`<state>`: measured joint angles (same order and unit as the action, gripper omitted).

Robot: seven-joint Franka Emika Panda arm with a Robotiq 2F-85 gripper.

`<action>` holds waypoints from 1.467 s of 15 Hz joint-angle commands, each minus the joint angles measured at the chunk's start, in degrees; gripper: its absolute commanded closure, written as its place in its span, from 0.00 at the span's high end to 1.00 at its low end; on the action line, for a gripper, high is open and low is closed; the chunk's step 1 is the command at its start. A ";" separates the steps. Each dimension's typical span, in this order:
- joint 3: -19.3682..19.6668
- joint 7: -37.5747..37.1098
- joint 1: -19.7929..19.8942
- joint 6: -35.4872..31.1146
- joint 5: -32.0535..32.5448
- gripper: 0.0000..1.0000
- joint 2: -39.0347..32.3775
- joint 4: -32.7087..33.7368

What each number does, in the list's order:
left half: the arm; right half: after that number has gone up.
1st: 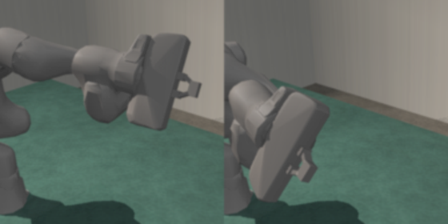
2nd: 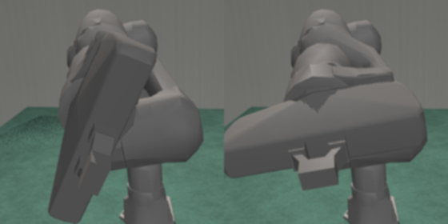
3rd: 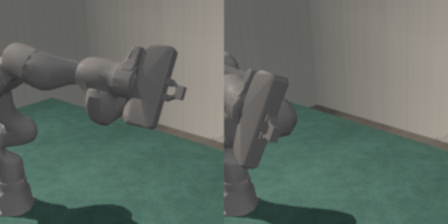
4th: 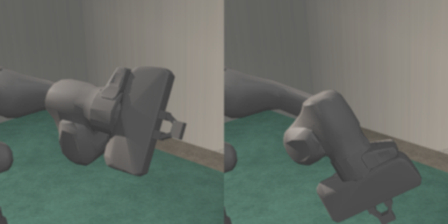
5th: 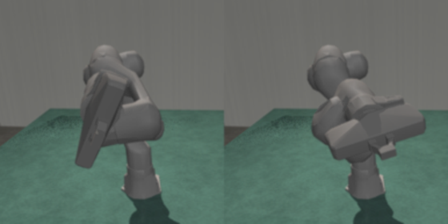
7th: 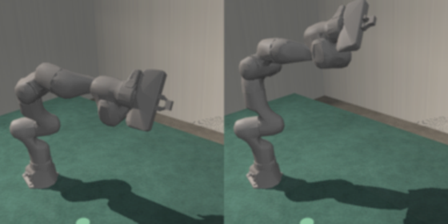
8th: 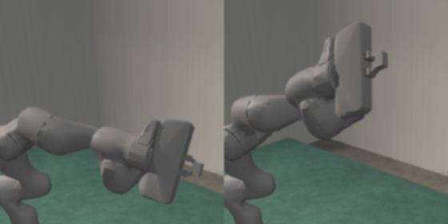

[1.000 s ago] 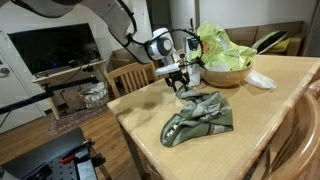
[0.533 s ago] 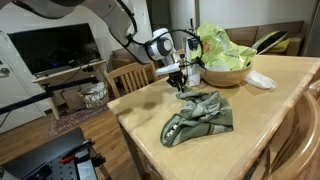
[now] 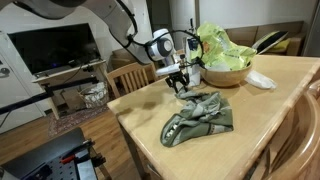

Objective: Move the green towel to the right then fold the green towel

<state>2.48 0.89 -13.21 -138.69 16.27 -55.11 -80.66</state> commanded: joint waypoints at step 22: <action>0.26 0.16 0.20 4.23 0.17 0.66 -2.57 4.75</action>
<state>2.59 0.89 -12.90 -136.75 16.27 -56.96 -78.21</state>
